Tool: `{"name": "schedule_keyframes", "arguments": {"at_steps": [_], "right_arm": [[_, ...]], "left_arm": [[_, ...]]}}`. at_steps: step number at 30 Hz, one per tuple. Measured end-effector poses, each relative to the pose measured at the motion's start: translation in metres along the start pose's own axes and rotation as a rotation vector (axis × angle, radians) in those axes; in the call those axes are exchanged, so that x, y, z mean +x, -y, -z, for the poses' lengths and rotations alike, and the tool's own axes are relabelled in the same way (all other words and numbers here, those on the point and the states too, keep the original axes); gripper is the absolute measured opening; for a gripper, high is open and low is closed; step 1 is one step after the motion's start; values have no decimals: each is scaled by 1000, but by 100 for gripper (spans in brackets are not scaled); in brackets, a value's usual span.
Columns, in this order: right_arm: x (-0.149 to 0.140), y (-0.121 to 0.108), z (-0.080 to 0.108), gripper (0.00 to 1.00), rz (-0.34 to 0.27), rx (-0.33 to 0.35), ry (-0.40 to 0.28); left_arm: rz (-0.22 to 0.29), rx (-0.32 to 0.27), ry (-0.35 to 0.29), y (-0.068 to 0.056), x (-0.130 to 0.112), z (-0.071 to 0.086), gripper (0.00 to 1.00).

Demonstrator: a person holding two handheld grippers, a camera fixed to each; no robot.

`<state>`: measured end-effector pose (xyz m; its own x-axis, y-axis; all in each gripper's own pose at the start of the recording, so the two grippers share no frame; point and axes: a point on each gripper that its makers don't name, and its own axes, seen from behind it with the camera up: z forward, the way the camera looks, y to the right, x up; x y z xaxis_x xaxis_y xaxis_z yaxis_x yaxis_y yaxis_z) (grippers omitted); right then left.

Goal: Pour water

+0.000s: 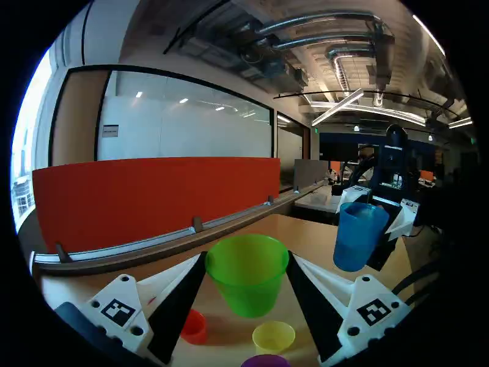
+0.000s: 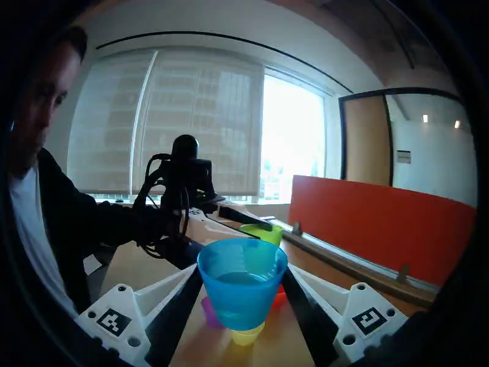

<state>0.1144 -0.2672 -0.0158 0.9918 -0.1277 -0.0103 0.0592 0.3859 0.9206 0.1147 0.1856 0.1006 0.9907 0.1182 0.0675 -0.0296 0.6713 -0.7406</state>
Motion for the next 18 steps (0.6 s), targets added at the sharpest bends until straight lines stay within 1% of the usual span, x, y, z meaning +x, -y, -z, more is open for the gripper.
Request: {"name": "schedule_keyframes", "arguments": {"at_steps": [6, 12, 18], "right_arm": [[0, 0, -1, 90, 1, 2, -1], [2, 1, -2, 90, 3, 3, -2], [2, 1, -2, 90, 7, 4, 0]], "left_arm": [[0, -13, -23, -7, 5, 0, 91], [-7, -6, -35, -7, 8, -1, 91], [5, -14, -34, -8, 8, -1, 90]]}}
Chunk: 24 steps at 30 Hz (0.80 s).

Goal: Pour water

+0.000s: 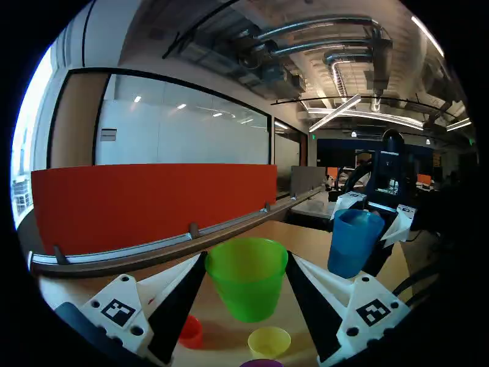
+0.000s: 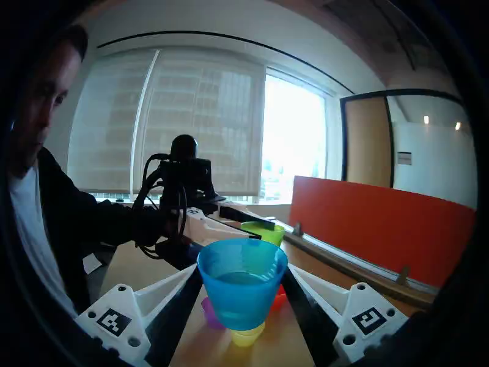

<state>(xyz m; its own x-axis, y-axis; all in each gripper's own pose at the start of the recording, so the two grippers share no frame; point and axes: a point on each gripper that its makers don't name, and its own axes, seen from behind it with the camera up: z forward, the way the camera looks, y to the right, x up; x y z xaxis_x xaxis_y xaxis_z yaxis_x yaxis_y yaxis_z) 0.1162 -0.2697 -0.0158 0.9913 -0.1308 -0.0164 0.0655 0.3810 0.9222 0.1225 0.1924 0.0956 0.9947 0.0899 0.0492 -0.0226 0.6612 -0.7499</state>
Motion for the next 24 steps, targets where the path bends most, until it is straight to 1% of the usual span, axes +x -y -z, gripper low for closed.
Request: {"name": "schedule_keyframes", "arguments": {"at_steps": [3, 6, 15, 24], "right_arm": [[0, -1, -1, 90, -1, -1, -1], [0, -1, -1, 90, -3, 0, -1], [2, 0, -4, 90, -5, -1, 2], [8, -7, -6, 90, -11, -17, 4]], "left_arm": [[-10, 2, -2, 1, 1, 1, 90], [-19, 1, -3, 0, 2, 2, 90], [-27, -12, -5, -7, 3, 5, 90], [-45, -28, 23, -17, -1, 13, 90]]}}
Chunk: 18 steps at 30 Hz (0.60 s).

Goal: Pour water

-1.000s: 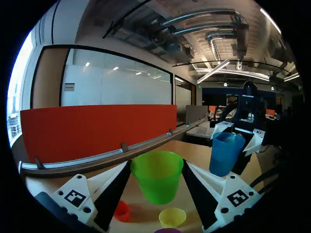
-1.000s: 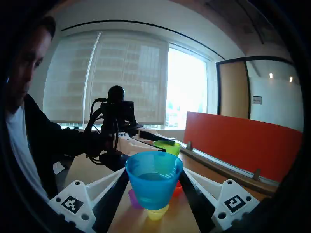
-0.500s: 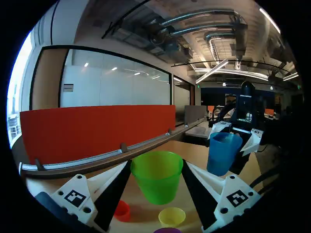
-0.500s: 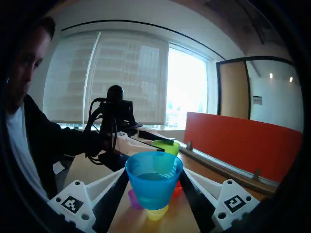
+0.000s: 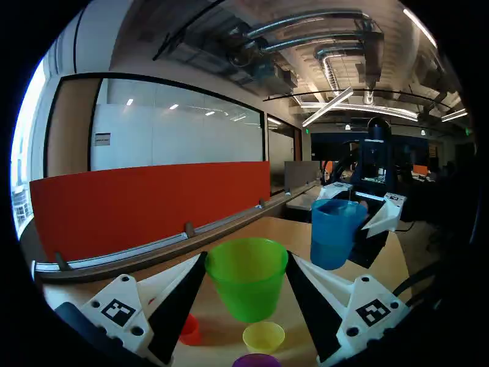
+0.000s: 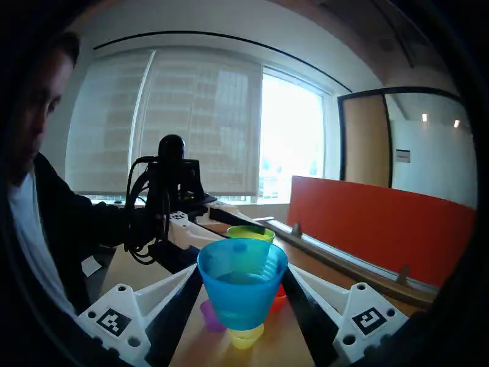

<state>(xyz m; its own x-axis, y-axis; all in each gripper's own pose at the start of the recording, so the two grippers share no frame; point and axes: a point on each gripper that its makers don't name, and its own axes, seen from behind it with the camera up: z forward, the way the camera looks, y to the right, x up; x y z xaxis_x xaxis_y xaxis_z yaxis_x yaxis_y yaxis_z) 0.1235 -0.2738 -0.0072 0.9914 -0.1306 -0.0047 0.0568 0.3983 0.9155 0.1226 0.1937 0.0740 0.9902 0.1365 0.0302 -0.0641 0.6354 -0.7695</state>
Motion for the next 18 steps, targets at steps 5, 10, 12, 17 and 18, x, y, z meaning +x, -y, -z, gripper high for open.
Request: {"name": "schedule_keyframes", "arguments": {"at_steps": [5, 10, 12, 17, 18], "right_arm": [[4, -5, -3, 90, 3, -17, 4], [10, -5, -6, 90, 5, -17, 4], [13, -5, -7, 90, 6, -16, 3], [19, -7, -11, 90, 12, -14, 2], [21, -8, -12, 90, 15, -14, 2]], "left_arm": [[-4, -6, 10, -5, 0, 5, 90], [2, -16, 10, -11, 1, 8, 90], [3, -20, 12, -13, 1, 9, 90], [4, -23, 17, -18, -3, 11, 90], [5, -23, 18, -19, -4, 11, 90]]}}
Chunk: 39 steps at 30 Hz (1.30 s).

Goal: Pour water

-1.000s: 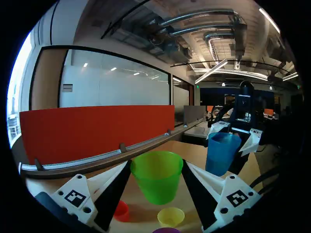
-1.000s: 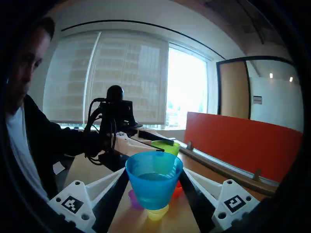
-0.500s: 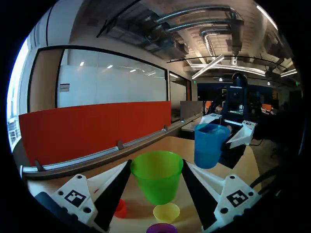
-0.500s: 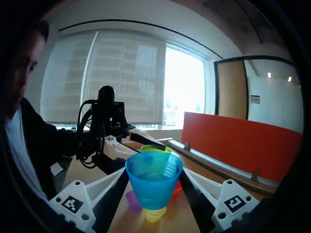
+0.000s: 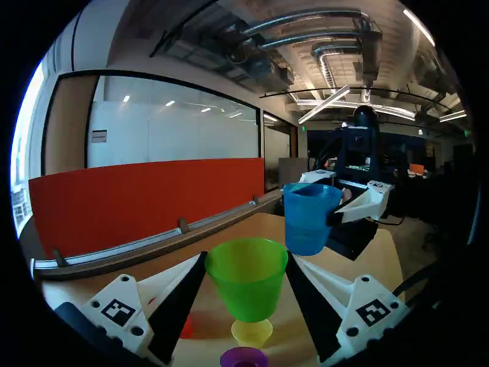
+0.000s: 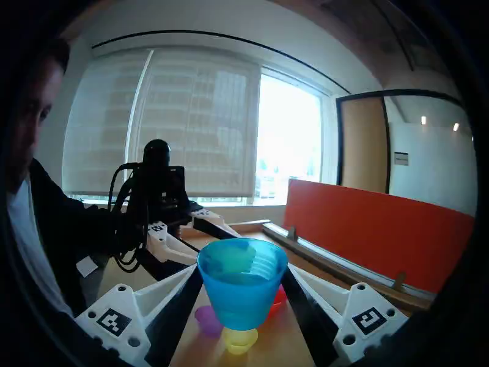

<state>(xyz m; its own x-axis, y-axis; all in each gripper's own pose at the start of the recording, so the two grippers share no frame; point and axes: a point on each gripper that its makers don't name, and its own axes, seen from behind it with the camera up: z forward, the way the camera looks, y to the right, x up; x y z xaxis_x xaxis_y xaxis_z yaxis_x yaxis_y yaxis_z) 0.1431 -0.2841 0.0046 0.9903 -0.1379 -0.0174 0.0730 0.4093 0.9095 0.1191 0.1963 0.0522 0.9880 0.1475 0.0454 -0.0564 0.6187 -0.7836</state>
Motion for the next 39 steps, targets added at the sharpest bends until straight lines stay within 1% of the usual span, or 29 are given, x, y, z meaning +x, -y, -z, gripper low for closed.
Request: {"name": "schedule_keyframes", "arguments": {"at_steps": [7, 12, 21, 27, 32, 39], "right_arm": [[11, -6, -8, 90, 20, -4, -2], [15, -10, -13, 90, 31, -3, -4], [23, -16, -22, 90, 97, -11, 2], [28, -21, -26, 90, 164, -16, 14], [29, -20, -28, 90, 216, -8, 29], [28, -23, -32, 90, 256, -5, 41]], "left_arm": [[6, -6, 6, -5, -6, 0, 90], [10, -7, 11, -6, -11, 1, 90], [14, -10, 8, -8, -10, 1, 90], [10, -18, 16, -11, -15, 1, 90], [1, -28, 30, -14, -18, 1, 90], [-1, -40, 36, -19, -20, 1, 90]]}}
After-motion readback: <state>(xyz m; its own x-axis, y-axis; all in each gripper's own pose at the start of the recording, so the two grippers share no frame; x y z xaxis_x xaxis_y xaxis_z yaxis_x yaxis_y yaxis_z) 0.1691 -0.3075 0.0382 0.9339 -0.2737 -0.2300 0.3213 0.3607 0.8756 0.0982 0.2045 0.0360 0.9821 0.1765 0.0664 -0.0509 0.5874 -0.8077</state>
